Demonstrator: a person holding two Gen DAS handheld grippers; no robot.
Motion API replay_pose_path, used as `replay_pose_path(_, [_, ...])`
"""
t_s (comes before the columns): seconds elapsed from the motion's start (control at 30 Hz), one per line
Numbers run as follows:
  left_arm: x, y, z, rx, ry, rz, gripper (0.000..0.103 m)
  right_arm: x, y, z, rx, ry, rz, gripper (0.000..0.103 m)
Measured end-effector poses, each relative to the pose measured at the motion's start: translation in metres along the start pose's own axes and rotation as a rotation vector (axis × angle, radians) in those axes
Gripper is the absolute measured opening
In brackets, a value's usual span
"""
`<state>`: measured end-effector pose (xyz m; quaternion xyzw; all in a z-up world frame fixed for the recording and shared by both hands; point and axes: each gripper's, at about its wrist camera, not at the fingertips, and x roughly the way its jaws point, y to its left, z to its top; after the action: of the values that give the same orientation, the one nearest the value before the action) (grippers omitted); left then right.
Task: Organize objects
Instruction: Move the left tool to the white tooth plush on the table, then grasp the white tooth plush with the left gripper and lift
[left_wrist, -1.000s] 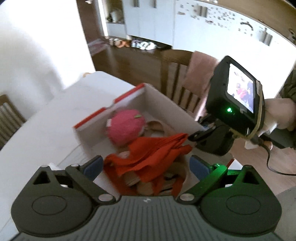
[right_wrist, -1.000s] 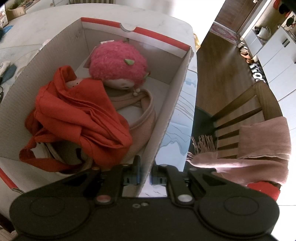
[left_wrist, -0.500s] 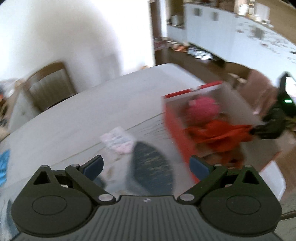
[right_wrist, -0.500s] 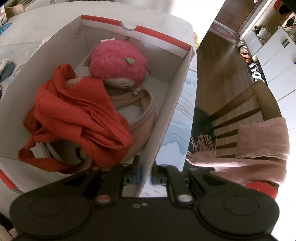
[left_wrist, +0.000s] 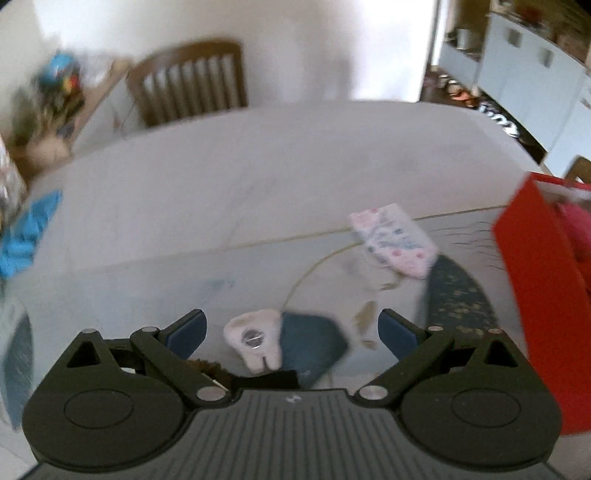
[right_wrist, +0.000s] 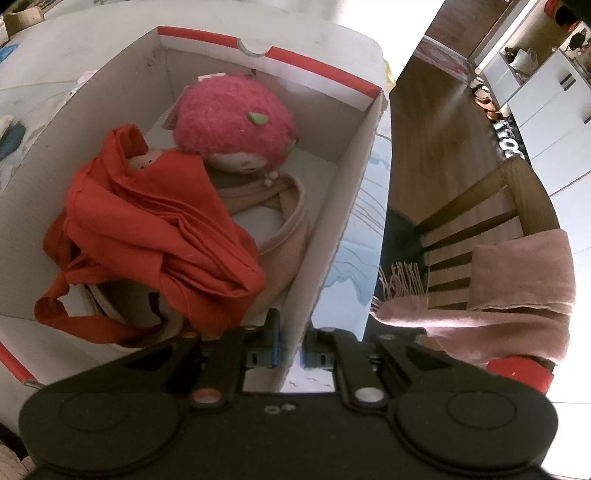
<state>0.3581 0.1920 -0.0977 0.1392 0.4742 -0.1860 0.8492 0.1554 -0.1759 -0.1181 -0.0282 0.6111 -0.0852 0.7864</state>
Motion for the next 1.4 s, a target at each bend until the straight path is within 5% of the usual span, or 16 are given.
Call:
replay_pose_path(0.27, [0.052, 0.021, -0.002, -0.087, 0.098, 0.001, 0.098, 0.001, -0.001, 0.000, 0.021, 0.005, -0.003, 0.009])
replay_pose_path(0.77, [0.085, 0.036, -0.006, -0.167, 0.165, 0.036, 0.051, 0.002, -0.002, 0.000, 0.030, 0.009, -0.006, 0.009])
replay_pose_path(1.1, [0.066, 0.027, -0.009, -0.157, 0.138, 0.039, 0.047, 0.002, -0.002, -0.001, 0.024, 0.006, -0.008, 0.009])
replay_pose_path(1.4, [-0.006, -0.018, 0.001, -0.022, 0.055, -0.057, 0.047, 0.002, -0.003, -0.003, 0.024, -0.003, -0.001, 0.008])
